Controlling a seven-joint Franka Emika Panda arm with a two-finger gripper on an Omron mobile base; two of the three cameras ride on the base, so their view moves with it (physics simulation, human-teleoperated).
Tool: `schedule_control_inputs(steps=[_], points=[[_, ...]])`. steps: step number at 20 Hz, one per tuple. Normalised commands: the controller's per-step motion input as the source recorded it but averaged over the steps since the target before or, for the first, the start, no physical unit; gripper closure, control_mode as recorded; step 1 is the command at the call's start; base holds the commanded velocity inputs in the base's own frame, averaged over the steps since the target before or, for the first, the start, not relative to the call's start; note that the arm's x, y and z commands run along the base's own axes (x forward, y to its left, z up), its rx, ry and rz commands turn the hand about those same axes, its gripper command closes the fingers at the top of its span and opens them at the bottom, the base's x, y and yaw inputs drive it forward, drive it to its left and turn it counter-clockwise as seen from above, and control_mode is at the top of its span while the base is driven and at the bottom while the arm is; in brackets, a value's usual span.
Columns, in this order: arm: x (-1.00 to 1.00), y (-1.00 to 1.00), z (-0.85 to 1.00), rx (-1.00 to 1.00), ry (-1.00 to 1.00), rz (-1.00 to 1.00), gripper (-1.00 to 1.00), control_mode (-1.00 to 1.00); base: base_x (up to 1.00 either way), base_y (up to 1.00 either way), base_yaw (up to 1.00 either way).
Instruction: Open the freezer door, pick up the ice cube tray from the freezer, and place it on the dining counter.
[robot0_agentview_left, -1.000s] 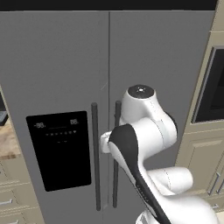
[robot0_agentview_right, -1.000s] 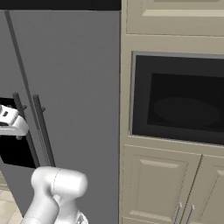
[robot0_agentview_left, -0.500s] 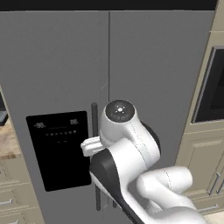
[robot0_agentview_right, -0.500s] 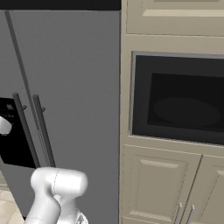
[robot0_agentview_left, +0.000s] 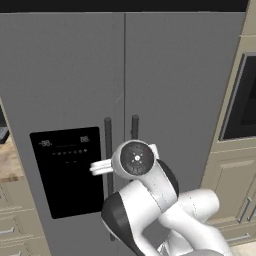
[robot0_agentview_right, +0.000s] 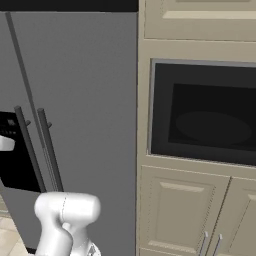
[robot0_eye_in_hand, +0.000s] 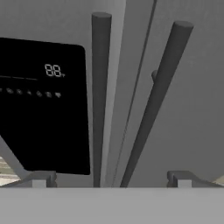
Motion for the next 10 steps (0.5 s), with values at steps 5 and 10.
schedule_control_inputs(steps=[5,10], points=[[0.3,0.19,-0.02,0.01,-0.15,0.0,-1.0,-1.0,0.0,0.0,0.0],[0.17,0.2,0.0,0.0,-0.17,0.0,-1.0,-1.0,0.0,0.0,0.0]])
